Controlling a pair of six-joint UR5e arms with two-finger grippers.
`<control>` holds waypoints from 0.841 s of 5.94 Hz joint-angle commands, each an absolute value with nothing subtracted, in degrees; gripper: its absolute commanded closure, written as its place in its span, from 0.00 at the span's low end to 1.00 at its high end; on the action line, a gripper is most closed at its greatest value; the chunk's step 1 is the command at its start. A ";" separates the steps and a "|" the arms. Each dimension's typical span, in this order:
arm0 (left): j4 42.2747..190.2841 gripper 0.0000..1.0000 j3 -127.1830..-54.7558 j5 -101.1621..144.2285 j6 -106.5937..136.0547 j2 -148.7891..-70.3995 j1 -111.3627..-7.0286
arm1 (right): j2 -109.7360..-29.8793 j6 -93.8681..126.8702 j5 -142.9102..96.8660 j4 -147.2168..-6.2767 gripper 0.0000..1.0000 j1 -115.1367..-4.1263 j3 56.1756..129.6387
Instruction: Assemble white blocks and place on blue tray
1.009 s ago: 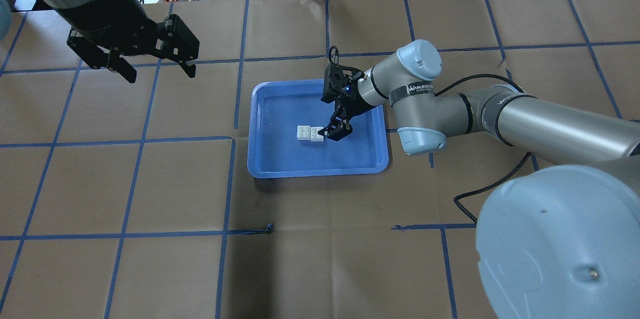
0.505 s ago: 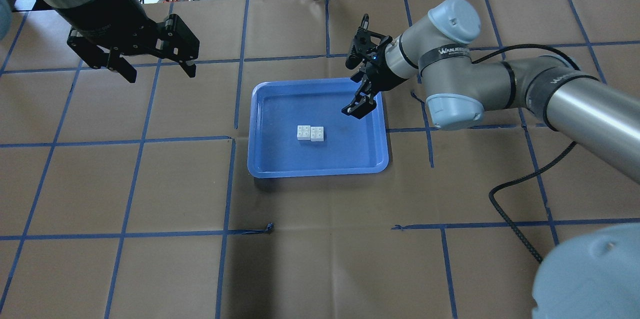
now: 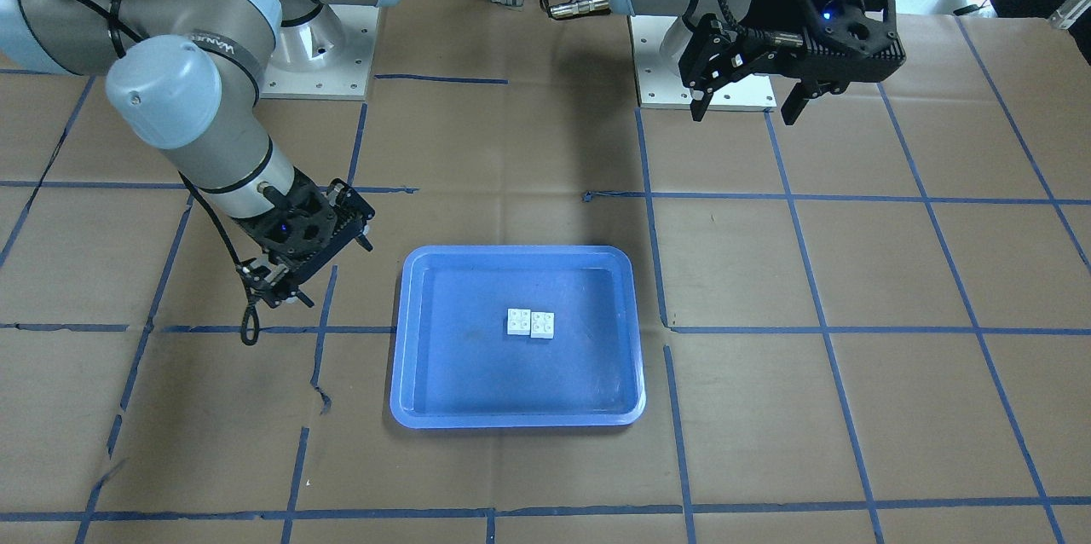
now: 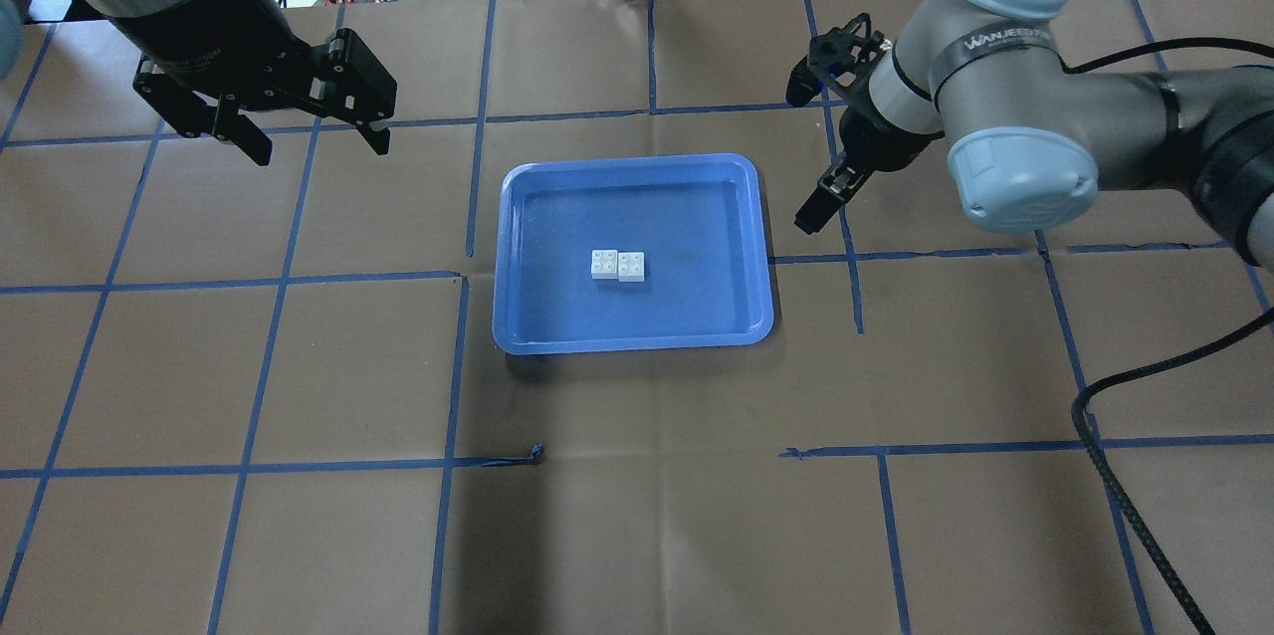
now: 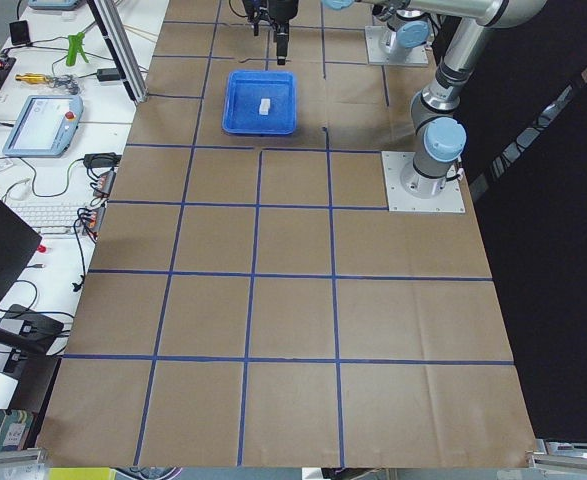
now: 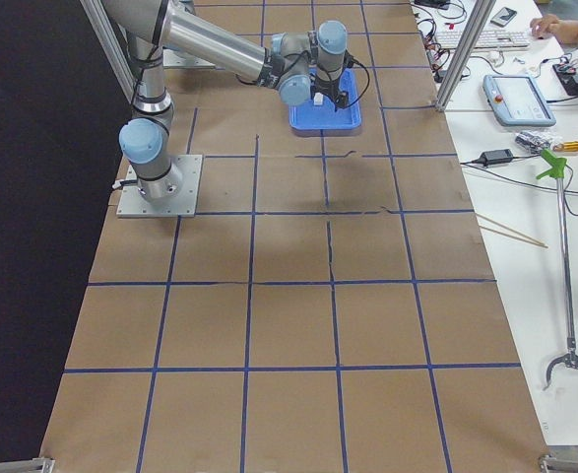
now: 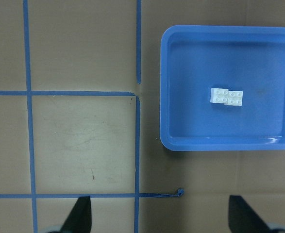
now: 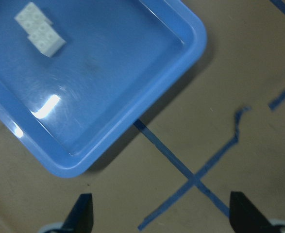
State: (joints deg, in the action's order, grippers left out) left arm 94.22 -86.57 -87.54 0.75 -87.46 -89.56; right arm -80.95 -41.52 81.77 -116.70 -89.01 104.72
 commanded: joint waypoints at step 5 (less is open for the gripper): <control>94.22 0.01 -86.57 -87.54 0.79 -87.45 -89.56 | -87.54 3.15 89.30 -82.75 0.00 -89.12 86.08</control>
State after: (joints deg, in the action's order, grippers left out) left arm 94.22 -86.57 -87.54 0.73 -87.45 -89.56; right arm -87.74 1.46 89.33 -88.45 -89.07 90.20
